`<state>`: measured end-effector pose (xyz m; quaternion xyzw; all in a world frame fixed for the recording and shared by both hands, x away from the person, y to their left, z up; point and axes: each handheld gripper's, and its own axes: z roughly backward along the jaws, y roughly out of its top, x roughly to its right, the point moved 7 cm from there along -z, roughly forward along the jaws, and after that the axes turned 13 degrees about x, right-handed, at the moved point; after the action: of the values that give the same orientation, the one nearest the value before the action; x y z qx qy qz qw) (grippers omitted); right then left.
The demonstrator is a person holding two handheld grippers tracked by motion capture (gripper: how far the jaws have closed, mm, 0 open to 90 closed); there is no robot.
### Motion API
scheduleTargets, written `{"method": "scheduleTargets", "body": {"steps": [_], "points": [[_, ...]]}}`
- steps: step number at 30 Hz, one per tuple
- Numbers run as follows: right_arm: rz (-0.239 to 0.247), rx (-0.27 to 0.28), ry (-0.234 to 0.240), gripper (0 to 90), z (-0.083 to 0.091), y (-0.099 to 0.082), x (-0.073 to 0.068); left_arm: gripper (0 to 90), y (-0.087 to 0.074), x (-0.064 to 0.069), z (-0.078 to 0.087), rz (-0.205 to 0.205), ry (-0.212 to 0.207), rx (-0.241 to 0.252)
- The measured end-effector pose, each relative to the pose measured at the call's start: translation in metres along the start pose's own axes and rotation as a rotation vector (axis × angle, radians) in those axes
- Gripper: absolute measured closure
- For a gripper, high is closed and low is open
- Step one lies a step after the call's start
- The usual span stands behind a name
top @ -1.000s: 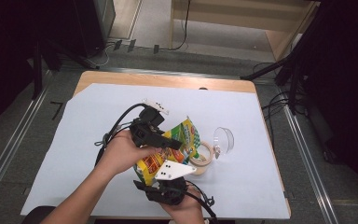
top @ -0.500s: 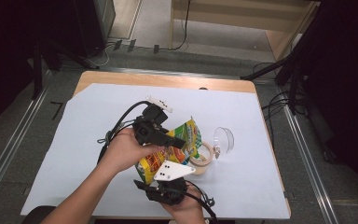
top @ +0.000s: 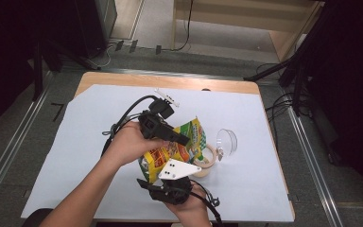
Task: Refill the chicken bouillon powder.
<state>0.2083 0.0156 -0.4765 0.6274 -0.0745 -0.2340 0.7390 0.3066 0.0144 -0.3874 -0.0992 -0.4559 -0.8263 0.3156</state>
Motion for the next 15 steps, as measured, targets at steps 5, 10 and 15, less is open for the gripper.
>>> {"method": "scheduleTargets", "body": {"steps": [5, 10, 15], "points": [[-0.001, -0.004, 0.001, 65.6, -0.0003, 0.0008, 0.0017, 74.0, 0.0017, -0.0023, 0.0021, 0.014, -0.005, 0.020], [-0.019, 0.000, -0.003, 65.9, -0.0009, 0.0002, 0.0048, 69.8, 0.0008, 0.0003, 0.0045, 0.004, -0.001, 0.032], [-0.022, 0.006, -0.009, 65.9, -0.0010, 0.0005, 0.0053, 68.1, -0.0001, 0.0018, 0.0089, 0.004, 0.003, 0.039]]}}
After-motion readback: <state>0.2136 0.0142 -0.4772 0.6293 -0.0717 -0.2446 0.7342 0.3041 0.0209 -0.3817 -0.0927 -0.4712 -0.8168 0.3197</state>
